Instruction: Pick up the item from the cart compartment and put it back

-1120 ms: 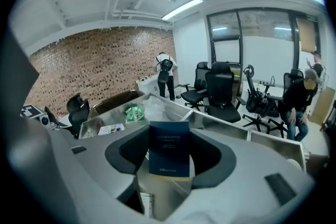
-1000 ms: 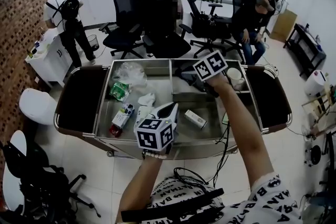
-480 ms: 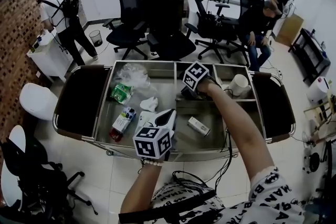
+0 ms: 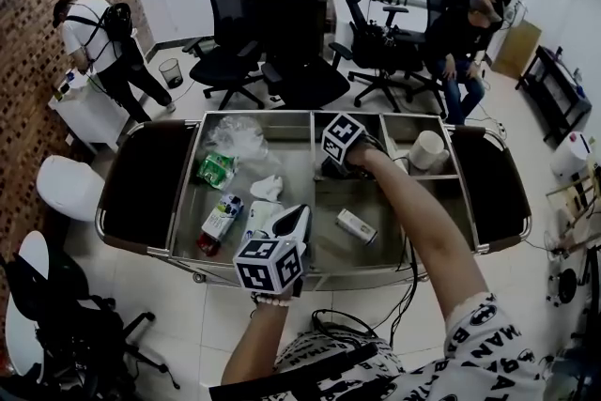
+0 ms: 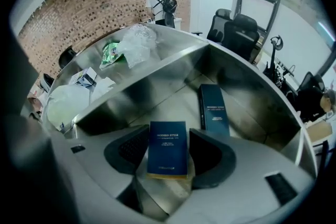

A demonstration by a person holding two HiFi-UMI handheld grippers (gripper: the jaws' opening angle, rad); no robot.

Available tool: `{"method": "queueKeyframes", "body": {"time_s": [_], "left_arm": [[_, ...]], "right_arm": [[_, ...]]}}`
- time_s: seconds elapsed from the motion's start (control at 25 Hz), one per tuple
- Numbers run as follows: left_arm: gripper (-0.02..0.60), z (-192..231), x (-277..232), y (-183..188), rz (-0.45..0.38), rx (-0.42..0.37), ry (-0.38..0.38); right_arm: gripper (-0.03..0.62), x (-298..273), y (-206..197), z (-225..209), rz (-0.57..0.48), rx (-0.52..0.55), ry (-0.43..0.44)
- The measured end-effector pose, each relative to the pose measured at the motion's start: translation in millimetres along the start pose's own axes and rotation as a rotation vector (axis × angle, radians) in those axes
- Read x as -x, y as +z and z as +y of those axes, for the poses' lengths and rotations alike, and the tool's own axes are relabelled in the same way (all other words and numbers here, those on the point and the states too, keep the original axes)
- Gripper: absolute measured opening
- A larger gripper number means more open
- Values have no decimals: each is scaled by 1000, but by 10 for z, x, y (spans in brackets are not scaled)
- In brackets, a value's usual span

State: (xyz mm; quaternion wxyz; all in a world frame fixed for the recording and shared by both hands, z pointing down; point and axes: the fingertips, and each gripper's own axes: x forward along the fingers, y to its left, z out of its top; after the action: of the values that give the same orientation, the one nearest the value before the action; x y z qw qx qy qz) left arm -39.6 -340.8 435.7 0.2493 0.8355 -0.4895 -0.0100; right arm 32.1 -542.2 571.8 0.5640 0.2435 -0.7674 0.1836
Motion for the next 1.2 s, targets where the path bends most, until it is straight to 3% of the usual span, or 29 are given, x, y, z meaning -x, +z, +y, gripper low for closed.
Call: {"method": "queueKeyframes", "body": {"time_s": [0.24,0.44,0.56,0.6,0.68,0.92,1.04,1.2], "left_arm": [[-2,-36,89,-34,-9,-4,-11],[-2,-141,198,-77,-24,-23,-40],[-2,-236,287,-97,-45,-49,-65],[-2,-258,315,-94,-54,-60,-71],[-2,-301,377,-97,-71,-85,-78],[-2,-513,684,-230,-101,-109,-87],[-2,-564,843,-416,-84,-115,-91],[-2,-695,1057,-646,-79,-113,-96]], "right_arm": [[307,271,29,0,-43,9,-21],[305,813,91,91,-193,-6,-56],[136,1316,75,211,-366,-33,-108],[31,1486,67,264,-430,-40,-132],[8,1777,-4,421,-557,-57,-162],[8,2543,-725,1308,-963,-154,-165],[8,2674,-1213,1747,-1056,-202,-201],[8,2664,-1842,2126,-1105,-286,-225]]}}
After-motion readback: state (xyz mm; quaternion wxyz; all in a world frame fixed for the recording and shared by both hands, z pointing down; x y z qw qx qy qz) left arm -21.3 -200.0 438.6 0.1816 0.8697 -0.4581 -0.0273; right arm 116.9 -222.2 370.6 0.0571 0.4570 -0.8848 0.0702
